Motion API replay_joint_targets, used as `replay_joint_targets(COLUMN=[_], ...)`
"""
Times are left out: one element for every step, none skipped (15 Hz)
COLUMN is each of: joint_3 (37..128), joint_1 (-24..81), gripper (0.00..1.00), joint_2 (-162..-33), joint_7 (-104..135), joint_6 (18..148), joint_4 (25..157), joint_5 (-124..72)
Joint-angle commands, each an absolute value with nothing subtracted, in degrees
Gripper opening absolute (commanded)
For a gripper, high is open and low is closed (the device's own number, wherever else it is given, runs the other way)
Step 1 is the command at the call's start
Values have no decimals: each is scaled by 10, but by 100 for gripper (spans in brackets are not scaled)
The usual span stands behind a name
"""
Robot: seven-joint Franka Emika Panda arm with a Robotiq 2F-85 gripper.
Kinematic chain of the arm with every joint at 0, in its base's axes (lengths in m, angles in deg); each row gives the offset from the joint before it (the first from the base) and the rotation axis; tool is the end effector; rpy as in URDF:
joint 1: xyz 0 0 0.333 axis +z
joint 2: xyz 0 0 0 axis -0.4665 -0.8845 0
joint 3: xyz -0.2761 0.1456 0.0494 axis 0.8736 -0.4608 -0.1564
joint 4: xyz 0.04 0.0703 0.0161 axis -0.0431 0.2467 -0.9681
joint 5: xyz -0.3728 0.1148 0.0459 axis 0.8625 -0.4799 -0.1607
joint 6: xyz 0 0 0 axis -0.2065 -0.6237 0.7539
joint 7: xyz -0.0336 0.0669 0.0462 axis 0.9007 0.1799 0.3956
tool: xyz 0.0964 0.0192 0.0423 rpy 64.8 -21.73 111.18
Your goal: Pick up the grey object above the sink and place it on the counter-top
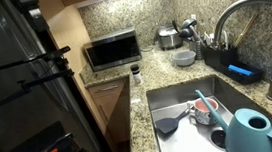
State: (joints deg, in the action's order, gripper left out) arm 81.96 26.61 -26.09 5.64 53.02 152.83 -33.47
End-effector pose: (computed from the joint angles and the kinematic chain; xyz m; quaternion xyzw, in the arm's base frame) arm 0.2776 -0.0172 0.5032 -0.9971 -0.0107 -0.0474 0.0591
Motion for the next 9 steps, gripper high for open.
replay_joint_targets(joint_3=[800,798,796,795,794,795,797,800,802], joint_1=[287,295,303,310,315,321,326,332,336], gripper=[100,100,100,100,100,100,100,100,100], joint_2=[-248,-248,-246,-249,-250,-253,-255,-258,-261], joint_7=[45,36,26,15,8,0,-7,-17,-25], joint_6=[548,565,595,623,661,697,735,775,816], joint_4=[1539,1537,1541,1541,1545,1546,1549,1552,1557], joint_5=[-326,-326,-324,-322,-321,-321,-320,-319,-314])
